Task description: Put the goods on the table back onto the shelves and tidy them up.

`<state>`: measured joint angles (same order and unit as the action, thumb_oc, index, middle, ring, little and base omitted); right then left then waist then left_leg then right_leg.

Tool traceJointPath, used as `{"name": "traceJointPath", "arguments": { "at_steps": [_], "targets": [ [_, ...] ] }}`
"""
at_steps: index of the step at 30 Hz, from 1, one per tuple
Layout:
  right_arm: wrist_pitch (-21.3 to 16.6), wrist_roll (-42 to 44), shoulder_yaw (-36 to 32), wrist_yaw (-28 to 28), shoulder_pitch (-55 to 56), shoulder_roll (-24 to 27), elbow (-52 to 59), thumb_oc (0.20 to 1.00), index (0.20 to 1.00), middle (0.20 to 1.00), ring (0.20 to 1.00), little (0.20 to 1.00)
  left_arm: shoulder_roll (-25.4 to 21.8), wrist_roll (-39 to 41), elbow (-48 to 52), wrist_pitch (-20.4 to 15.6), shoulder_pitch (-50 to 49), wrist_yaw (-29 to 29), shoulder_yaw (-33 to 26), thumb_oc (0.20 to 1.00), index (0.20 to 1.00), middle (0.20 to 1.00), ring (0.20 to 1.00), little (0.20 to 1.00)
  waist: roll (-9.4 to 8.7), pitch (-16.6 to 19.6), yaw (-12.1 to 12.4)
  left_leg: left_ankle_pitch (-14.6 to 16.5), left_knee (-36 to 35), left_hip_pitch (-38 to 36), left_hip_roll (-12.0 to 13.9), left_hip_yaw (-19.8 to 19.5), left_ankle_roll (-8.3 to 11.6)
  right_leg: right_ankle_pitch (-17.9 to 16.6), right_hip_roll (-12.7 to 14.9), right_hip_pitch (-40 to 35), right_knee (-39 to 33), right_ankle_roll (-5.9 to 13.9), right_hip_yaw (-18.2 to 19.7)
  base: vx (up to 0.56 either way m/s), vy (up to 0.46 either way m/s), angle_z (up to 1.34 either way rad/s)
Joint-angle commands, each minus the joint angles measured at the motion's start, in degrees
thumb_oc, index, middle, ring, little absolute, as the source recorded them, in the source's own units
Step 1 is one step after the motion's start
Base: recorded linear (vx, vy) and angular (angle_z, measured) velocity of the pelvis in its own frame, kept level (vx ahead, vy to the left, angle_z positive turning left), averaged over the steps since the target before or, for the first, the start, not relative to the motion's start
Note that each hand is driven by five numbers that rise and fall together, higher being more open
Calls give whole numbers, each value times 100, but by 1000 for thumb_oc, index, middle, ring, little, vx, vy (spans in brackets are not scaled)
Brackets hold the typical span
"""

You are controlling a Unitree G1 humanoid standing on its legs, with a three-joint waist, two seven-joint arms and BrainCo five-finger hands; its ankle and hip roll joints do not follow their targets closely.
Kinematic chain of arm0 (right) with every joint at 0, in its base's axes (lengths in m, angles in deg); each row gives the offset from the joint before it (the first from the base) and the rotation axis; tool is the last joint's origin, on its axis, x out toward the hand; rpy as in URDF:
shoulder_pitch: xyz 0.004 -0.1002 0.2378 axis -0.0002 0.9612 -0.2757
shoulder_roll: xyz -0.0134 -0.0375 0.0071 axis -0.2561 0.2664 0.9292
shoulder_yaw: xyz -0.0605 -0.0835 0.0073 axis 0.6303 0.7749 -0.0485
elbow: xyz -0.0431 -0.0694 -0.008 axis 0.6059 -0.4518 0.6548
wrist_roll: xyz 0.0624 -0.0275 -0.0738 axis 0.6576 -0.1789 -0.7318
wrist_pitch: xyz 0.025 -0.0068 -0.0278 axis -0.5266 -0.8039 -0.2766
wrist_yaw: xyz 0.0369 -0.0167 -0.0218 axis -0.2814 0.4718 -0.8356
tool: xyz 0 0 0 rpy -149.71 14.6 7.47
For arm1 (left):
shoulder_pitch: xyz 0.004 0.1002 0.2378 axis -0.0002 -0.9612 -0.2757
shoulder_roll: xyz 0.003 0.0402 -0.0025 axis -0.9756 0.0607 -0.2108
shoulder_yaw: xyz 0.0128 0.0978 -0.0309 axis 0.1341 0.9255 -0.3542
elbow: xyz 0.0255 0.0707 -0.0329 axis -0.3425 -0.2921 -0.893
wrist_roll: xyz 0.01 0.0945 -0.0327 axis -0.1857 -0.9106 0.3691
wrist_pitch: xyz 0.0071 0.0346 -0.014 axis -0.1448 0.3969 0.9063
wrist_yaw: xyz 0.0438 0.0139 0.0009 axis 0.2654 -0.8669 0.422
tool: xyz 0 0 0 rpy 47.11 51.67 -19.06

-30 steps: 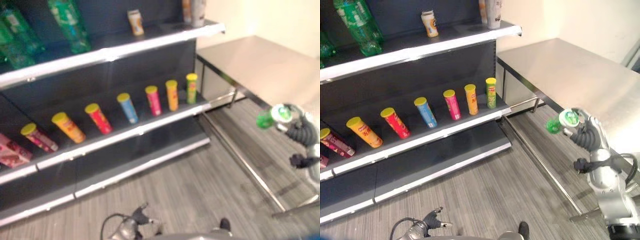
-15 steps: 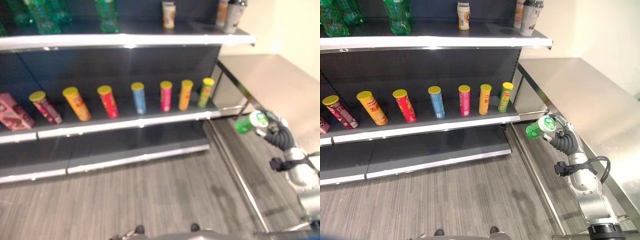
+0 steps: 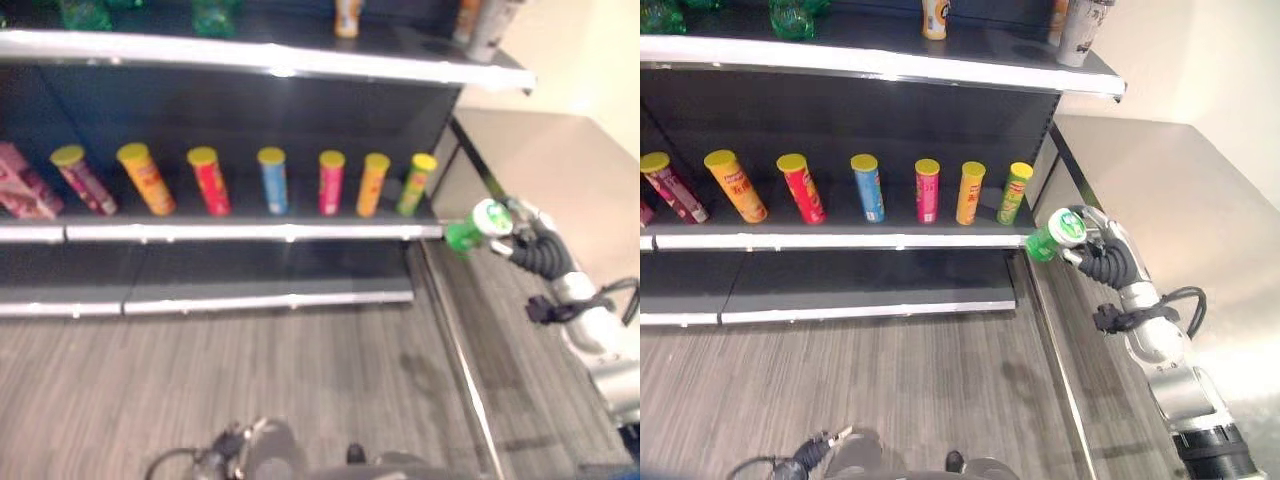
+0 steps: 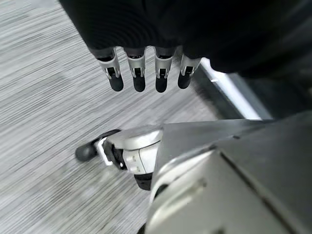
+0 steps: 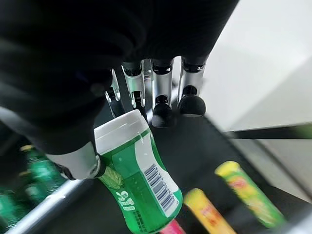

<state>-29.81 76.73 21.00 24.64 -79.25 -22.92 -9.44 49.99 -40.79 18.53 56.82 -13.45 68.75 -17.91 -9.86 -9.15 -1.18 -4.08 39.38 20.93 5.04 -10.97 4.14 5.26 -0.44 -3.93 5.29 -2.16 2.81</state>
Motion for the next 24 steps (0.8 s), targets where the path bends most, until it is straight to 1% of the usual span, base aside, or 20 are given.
{"name": "traceJointPath", "arguments": {
  "at_steps": [1, 2, 4, 5, 6, 7, 8, 10, 11, 12, 13, 15, 17, 18, 19, 20, 21, 22, 23, 24],
  "targets": [
    [-305, 348, -389, -117, 78, 222, 484, 200, 200, 200, 200, 200, 232, 539, -213, -64, -118, 111, -95, 1000, 1000, 1000, 1000, 1000, 33, 49, 293, 1094, -1810, -577, -602, 242, -299, -722, 391, 137, -863, 503, 512, 292, 207, 30],
    [-307, 353, -447, -157, 124, 198, 474, 200, 200, 200, 200, 200, 285, 734, -302, -50, -157, 89, -232, 1000, 1000, 1000, 1000, 1000, 84, 77, 366, 823, -2619, -532, -729, 151, -259, -639, 361, 40, -930, 513, 499, 386, 279, 33],
    [-287, 351, -548, -228, 172, 148, 437, 200, 200, 200, 200, 200, 352, 1012, -493, -44, -236, 59, -477, 1000, 1000, 1000, 1000, 1000, 172, 128, 493, 400, -3666, -425, -835, -106, -213, -474, 265, -99, -986, 509, 541, 280, 184, 33],
    [-258, 318, -560, -268, 155, 117, 394, 200, 200, 200, 200, 200, 357, 1124, -587, -41, -254, 65, -585, 1000, 1000, 1000, 1000, 1000, 171, 132, 575, 260, -3881, -331, -870, -242, -166, -394, 251, -202, -1001, 509, 595, 199, 101, 8],
    [-258, 316, -555, -272, 150, 114, 391, 200, 200, 200, 200, 200, 354, 1127, -593, -45, -251, 64, -586, 1000, 1000, 1000, 1000, 1000, 161, 133, 571, 244, -3911, -346, -874, -242, -166, -389, 258, -205, -1003, 508, 594, 202, 112, -15],
    [-229, 281, -533, -302, 132, 59, 373, 200, 200, 200, 200, 200, 348, 1210, -660, -33, -272, 98, -698, 1000, 1000, 1000, 1000, 1000, 144, 123, 645, 167, -3936, -216, -922, -302, -130, -323, 257, -291, -1002, 510, 643, 377, 272, -33],
    [-186, 162, -522, -190, 219, 1, 433, 200, 200, 200, 200, 200, 365, 1257, -881, 12, -429, 115, -923, 1000, 1000, 1000, 1000, 1000, 176, 272, 684, 241, -3855, -506, -845, -418, -241, -162, 316, -405, -872, 608, 801, 465, 353, -37],
    [-133, 131, -525, -158, 340, -170, 531, 200, 200, 200, 200, 200, 348, 1305, -973, 30, -440, 96, -1063, 1000, 1000, 1000, 1000, 1000, 134, 293, 687, 174, -3642, -559, -875, -431, -272, -119, 381, -382, -739, 616, 787, 282, 222, -50],
    [-124, 106, -576, -112, 423, -248, 562, 200, 200, 200, 200, 200, 287, 1263, -1027, 48, -439, 88, -1118, 1000, 1000, 1000, 1000, 1000, 67, 336, 700, 155, -3513, -567, -906, -432, -298, -77, 463, -370, -647, 650, 807, 297, 218, -74],
    [-128, 66, -514, -99, 455, -416, 552, 200, 200, 200, 200, 200, 207, 1135, -1071, 95, -466, 58, -1147, 1000, 1000, 1000, 1000, 1000, -20, 376, 719, 227, -3438, -657, -925, -372, -380, -97, 583, -270, -275, 751, 893, 296, 217, -66],
    [-128, 62, -510, -100, 455, -424, 552, 200, 200, 200, 200, 200, 199, 1133, -1070, 95, -469, 56, -1150, 1000, 1000, 1000, 1000, 1000, -32, 380, 730, 231, -3437, -656, -924, -357, -383, -85, 586, -255, -255, 753, 908, 278, 221, -31],
    [-112, -12, -446, -94, 422, -488, 510, 200, 200, 200, 200, 200, 114, 872, -1009, 114, -472, 84, -1013, 1000, 1000, 1000, 1000, 1000, -80, 387, 735, 328, -3446, -791, -942, -299, -481, -268, 680, -127, 276, 834, 918, 220, 211, -25],
    [-114, -66, -313, -71, 222, -540, 496, 200, 200, 200, 200, 200, -42, 488, -791, 80, -419, 78, -669, 1000, 1000, 1000, 1000, 1000, -10, 290, 694, 476, -3444, -1083, -881, -197, -621, -856, 856, 182, 1275, 901, 692, 206, 214, -17],
    [-116, -67, -312, -72, 215, -541, 490, 200, 200, 200, 200, 200, -44, 486, -786, 83, -418, 76, -672, 1000, 1000, 1000, 1000, 1000, -9, 278, 700, 479, -3439, -1087, -877, -193, -620, -848, 850, 193, 1304, 901, 700, 78, 117, -16],
    [-118, -81, -249, -101, 94, -572, 477, 200, 200, 200, 200, 200, -102, 465, -712, 78, -386, 59, -600, 1000, 1000, 1000, 1000, 1000, 76, 208, 661, 523, -3412, -1165, -813, -158, -656, -1062, 935, 330, 1680, 880, 564, 78, 112, -16],
    [-148, -70, -182, -137, 19, -636, 461, 200, 200, 200, 200, 200, -170, 475, -667, 75, -351, 76, -564, 1000, 1000, 1000, 1000, 1000, 176, 178, 652, 534, -3419, -1260, -729, -147, -672, -1117, 1005, 446, 1881, 860, 389, 80, 109, -17],
    [-151, -71, -175, -141, 9, -636, 453, 200, 200, 200, 200, 200, -171, 476, -665, 77, -349, 75, -569, 1000, 1000, 1000, 1000, 1000, 178, 168, 645, 535, -3422, -1267, -723, -154, -667, -1109, 998, 447, 1899, 855, 382, 186, 138, -8],
    [-174, -84, -69, -172, -67, -749, 446, 200, 200, 200, 200, 200, -184, 583, -669, 71, -324, 84, -641, 1000, 1000, 1000, 1000, 1000, 272, 193, 583, 602, -3594, -1582, -602, -80, -669, -1006, 1084, 757, 1703, 835, -48, 212, 87, -7],
    [-191, -69, -42, -160, -61, -762, 457, 200, 200, 200, 200, 200, -166, 595, -688, 62, -325, 67, -653, 1000, 1000, 1000, 1000, 1000, 266, 215, 511, 609, -3709, -1717, -603, -79, -658, -939, 966, 821, 1373, 847, -122, 307, 82, -20],
    [-205, -75, -28, -147, -46, -733, 480, 200, 200, 200, 200, 200, -145, 597, -700, 52, -313, 45, -647, 1000, 1000, 1000, 1000, 1000, 266, 221, 436, 651, -3843, -1905, -607, -84, -651, -871, 755, 901, 905, 860, -196, 255, -59, -34]
  ]
}}
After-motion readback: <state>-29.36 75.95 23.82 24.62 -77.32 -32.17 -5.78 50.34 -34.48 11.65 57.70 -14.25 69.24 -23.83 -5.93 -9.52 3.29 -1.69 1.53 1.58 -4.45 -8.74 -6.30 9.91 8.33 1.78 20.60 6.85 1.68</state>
